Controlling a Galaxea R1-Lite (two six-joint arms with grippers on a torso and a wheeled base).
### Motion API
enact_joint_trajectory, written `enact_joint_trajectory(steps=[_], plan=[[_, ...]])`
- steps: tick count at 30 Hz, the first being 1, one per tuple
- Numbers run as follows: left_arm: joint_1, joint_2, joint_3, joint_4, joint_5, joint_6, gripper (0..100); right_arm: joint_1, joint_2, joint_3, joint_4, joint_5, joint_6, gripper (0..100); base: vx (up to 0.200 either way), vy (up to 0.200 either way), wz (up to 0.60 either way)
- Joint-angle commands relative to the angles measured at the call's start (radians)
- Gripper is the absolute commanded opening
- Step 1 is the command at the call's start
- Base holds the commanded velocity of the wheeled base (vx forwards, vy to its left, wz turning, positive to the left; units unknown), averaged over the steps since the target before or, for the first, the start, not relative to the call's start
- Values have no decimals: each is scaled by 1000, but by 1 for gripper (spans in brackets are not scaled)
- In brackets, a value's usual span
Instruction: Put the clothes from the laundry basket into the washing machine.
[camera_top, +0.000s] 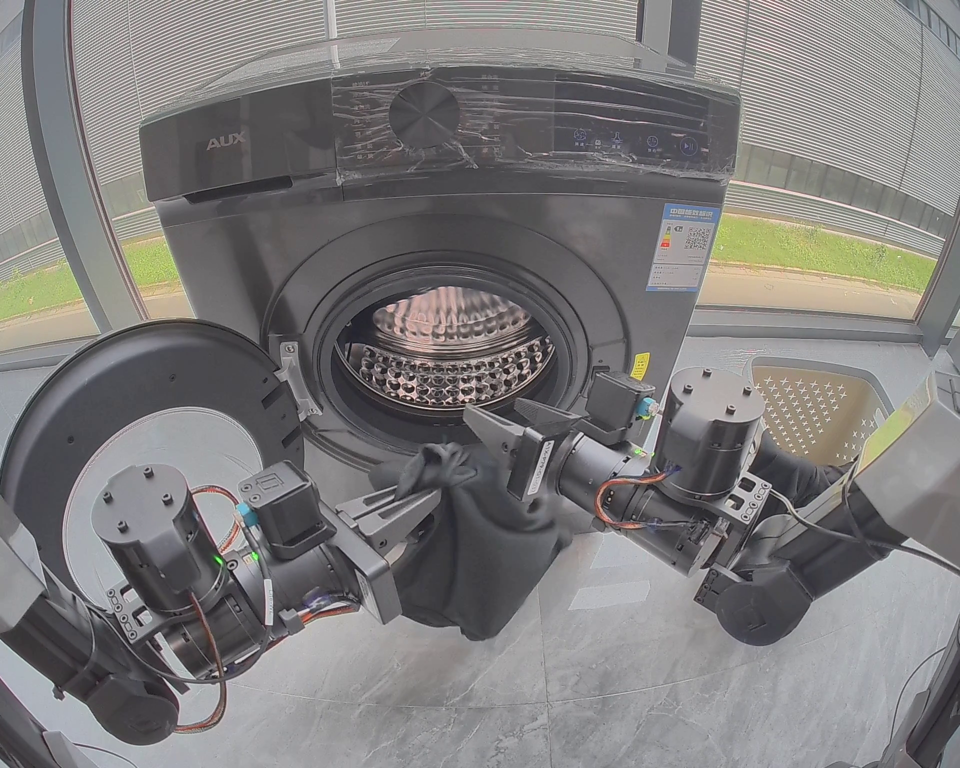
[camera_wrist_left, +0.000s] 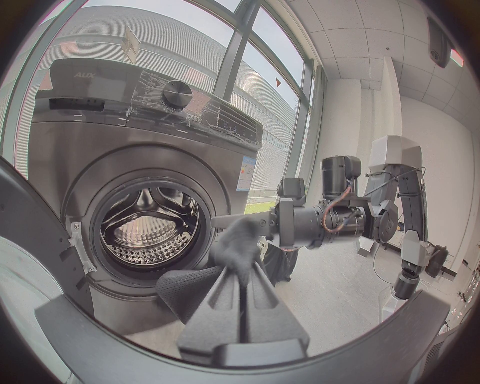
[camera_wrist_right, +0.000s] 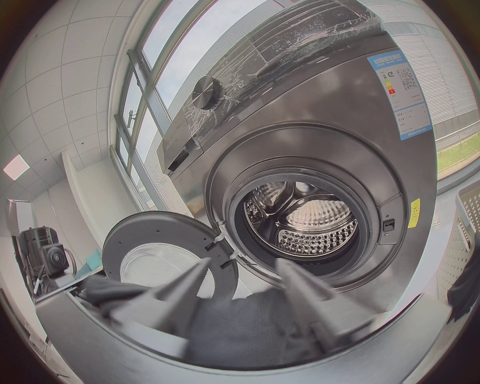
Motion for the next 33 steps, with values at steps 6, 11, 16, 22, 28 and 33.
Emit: enact_joint_trajectory(steps=[6,11,16,22,28,33], plan=[[54,-1,-79,0,21,-13,0,-13,3,33,3,-2,-46,100,0,0,0],[54,4,-107,0,53,-31,0,-28,2,50,11,-2,-53,100,0,0,0],[54,16,-140,-11,88,-31,0,-36,3,80,15,-2,-62,100,0,0,0],[54,22,-180,-13,129,-31,0,-40,23,125,17,0,-95,100,0,0,0],[54,38,-182,-13,133,-31,0,-28,45,117,12,1,-113,100,0,0,0],[54,62,-185,-23,134,-31,0,-8,49,116,0,32,-116,100,0,0,0]])
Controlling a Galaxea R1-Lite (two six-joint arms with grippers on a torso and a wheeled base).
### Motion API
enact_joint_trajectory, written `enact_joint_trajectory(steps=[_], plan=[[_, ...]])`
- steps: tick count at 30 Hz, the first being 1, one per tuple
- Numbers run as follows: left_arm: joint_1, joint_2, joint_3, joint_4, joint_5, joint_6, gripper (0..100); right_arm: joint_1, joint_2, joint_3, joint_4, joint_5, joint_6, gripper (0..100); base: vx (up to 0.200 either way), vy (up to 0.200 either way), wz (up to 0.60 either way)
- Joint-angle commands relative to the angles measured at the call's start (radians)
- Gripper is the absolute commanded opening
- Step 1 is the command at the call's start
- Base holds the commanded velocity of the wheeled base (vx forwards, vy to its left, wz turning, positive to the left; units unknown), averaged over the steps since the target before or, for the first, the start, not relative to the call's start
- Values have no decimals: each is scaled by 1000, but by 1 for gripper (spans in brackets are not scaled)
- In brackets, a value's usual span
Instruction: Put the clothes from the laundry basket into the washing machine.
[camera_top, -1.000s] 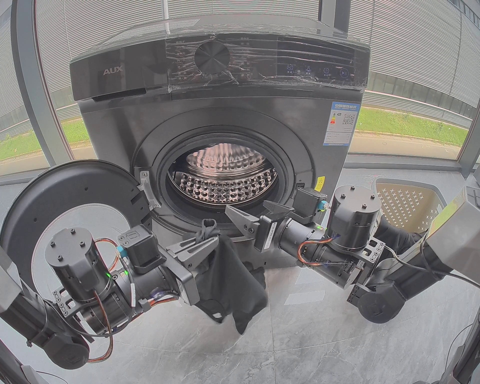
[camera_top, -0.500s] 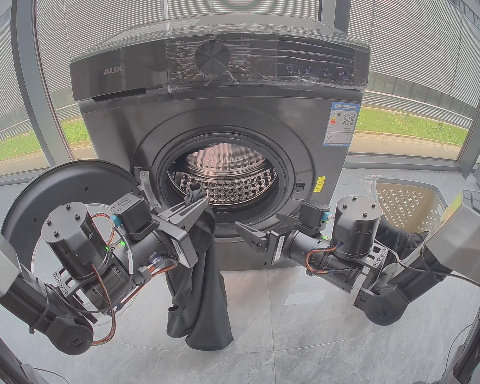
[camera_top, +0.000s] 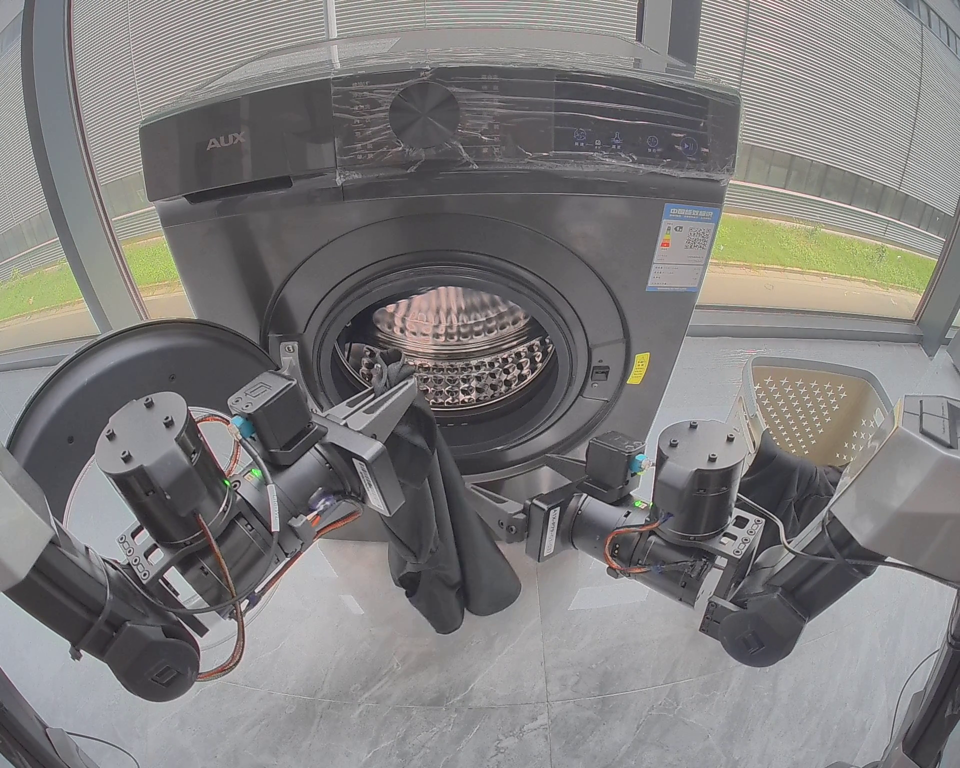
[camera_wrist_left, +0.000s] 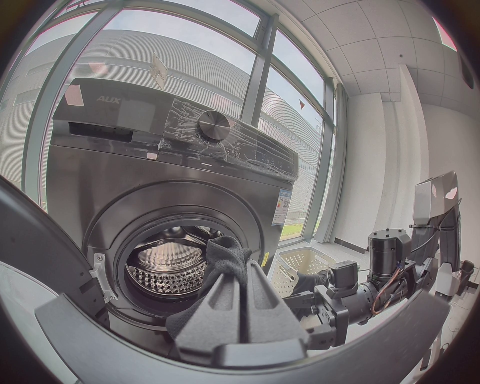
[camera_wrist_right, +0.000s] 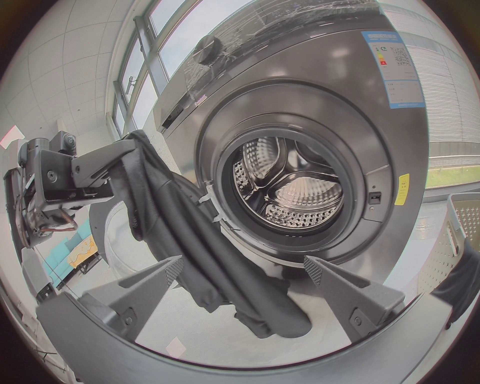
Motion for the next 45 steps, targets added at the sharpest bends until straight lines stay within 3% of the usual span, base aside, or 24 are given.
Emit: enact_joint_trajectory(steps=[1,8,15,29,30,32,45], plan=[[0,24,-3,-12,0,0,0,18,11,-2,-5,18,-2,100,0,0,0],[-2,68,-13,-47,0,1,0,61,31,7,-66,93,-18,100,0,0,0],[-8,68,-18,-50,0,1,0,82,82,-16,-70,92,-26,100,0,0,0],[-25,67,-15,-65,-7,3,0,76,186,-165,-69,73,-22,100,0,0,0],[-25,64,-15,-65,-9,3,0,74,191,-173,-69,66,-22,0,0,0,0],[-25,64,-13,-65,-9,3,0,70,202,-188,-67,46,-23,0,0,0,0],[-14,68,-12,-64,-4,1,0,70,175,-191,-70,41,-22,0,0,0,0]])
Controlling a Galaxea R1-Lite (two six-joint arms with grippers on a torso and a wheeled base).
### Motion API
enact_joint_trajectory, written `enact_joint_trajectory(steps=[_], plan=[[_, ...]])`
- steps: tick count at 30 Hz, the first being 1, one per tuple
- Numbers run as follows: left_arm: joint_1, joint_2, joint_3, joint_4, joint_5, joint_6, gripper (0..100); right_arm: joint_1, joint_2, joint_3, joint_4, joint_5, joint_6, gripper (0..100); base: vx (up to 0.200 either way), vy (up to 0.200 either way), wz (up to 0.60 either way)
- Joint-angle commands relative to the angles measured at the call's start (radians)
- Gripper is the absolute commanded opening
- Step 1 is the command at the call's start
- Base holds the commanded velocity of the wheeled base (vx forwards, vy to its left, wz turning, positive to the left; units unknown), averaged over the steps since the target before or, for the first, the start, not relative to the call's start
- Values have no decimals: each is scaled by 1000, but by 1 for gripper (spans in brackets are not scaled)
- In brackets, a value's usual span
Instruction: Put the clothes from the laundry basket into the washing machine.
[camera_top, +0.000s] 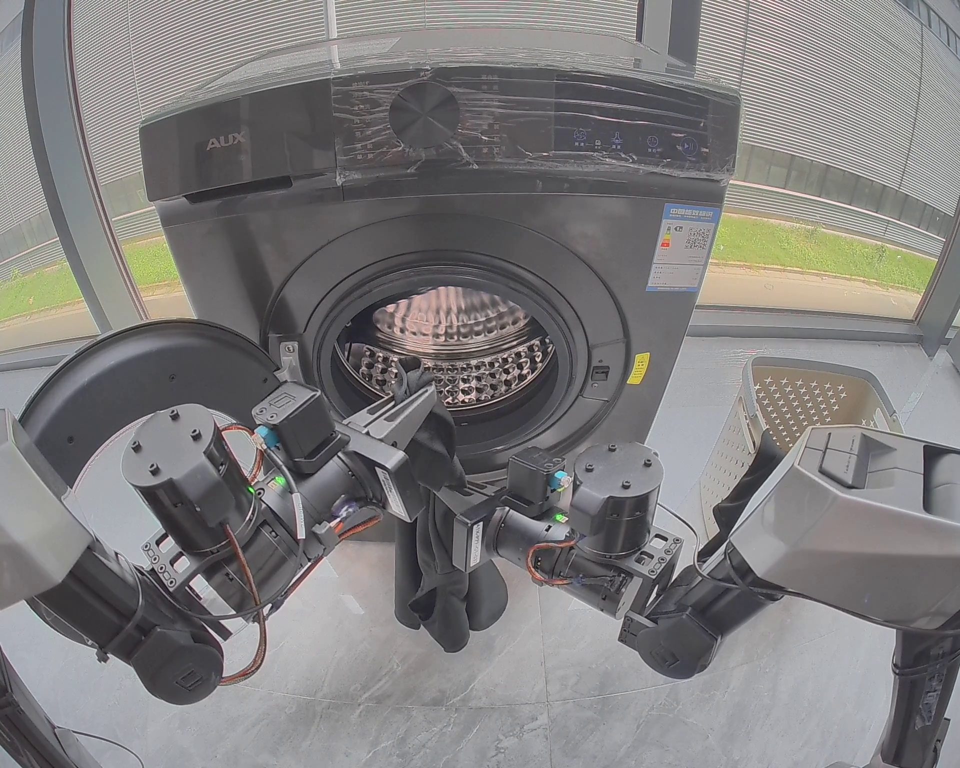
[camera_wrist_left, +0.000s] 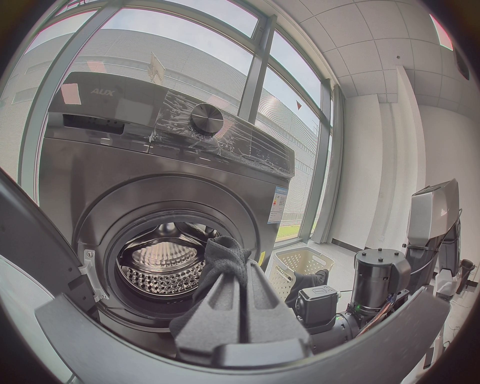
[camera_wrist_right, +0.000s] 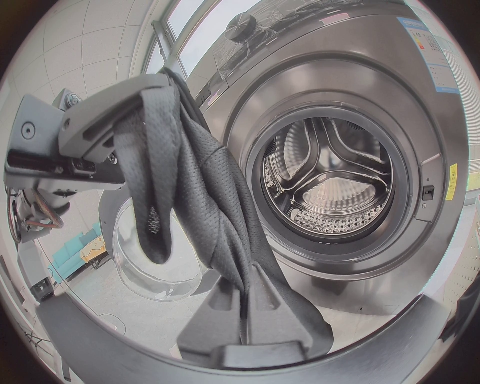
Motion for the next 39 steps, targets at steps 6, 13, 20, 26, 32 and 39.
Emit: enact_joint_trajectory(steps=[6,13,20,26,32,39], plan=[[7,3,5,3,2,1,100,1,-23,3,-1,1,0,0,0,0,0],[59,24,5,6,1,-1,100,-8,-40,1,0,-30,8,0,0,0,0],[101,49,38,0,-13,2,100,-83,-123,1,51,-101,45,0,0,0,0],[105,52,100,0,-68,12,100,-131,-169,-11,112,-168,86,0,0,0,0],[111,81,183,0,-101,41,100,-165,-215,4,223,-217,161,0,0,0,0],[128,96,229,0,-147,53,100,-174,-240,43,261,-230,187,0,0,0,0]])
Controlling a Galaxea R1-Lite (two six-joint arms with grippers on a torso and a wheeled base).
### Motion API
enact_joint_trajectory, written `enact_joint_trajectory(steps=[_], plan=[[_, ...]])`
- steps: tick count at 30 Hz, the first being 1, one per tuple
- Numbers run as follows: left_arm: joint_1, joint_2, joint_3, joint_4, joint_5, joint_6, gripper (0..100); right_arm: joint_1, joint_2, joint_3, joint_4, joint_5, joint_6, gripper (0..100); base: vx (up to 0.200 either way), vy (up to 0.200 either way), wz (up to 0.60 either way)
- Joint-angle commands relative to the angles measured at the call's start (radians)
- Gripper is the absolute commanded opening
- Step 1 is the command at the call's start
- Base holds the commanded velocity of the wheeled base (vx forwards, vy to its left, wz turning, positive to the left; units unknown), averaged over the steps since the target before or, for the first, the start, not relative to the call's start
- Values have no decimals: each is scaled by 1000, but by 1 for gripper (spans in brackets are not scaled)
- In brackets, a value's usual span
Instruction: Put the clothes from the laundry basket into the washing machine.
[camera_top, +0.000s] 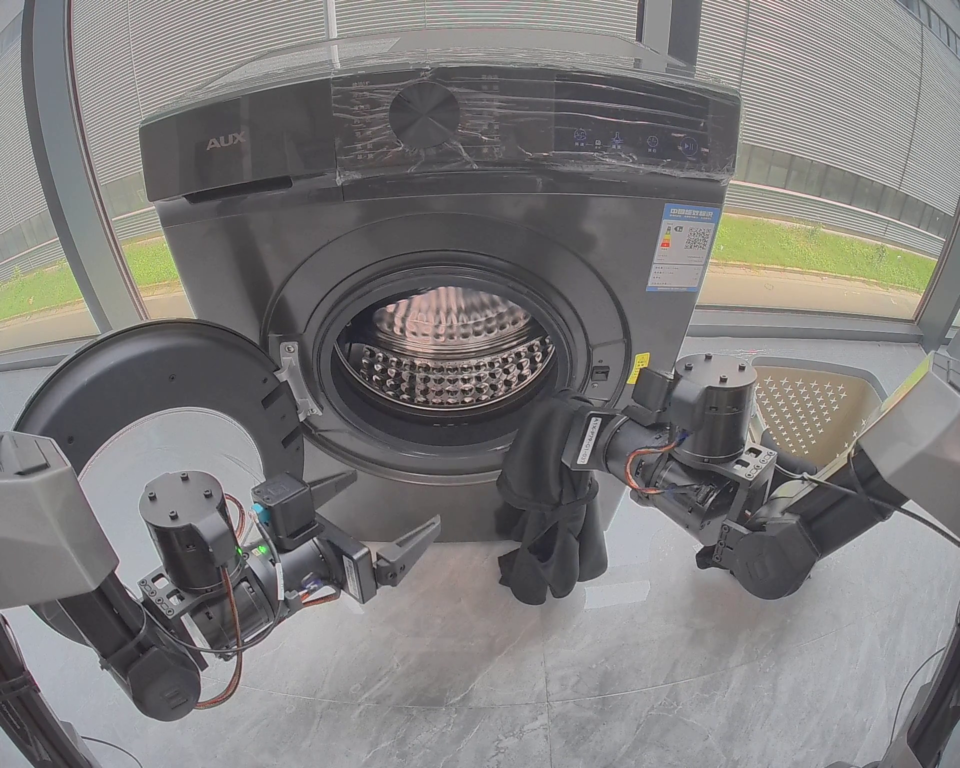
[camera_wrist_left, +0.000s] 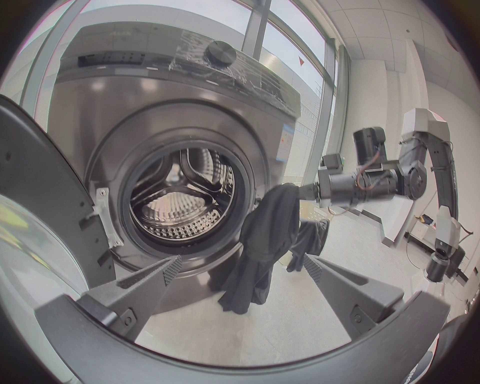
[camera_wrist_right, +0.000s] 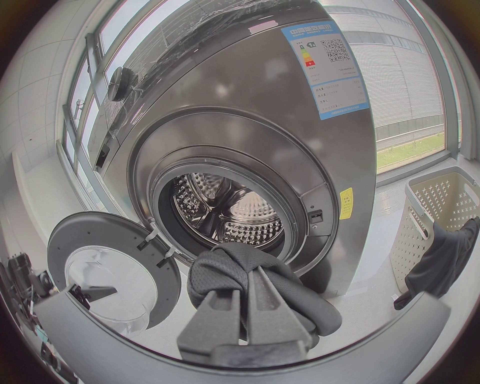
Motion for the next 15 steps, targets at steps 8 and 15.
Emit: enact_joint_trajectory(steps=[8,15], plan=[[7,158,11,-7,-53,24,100,56,-22,-118,39,6,20,0,0,0,0],[9,224,-14,-7,-59,26,100,68,-17,-199,49,6,23,0,0,0,0]])
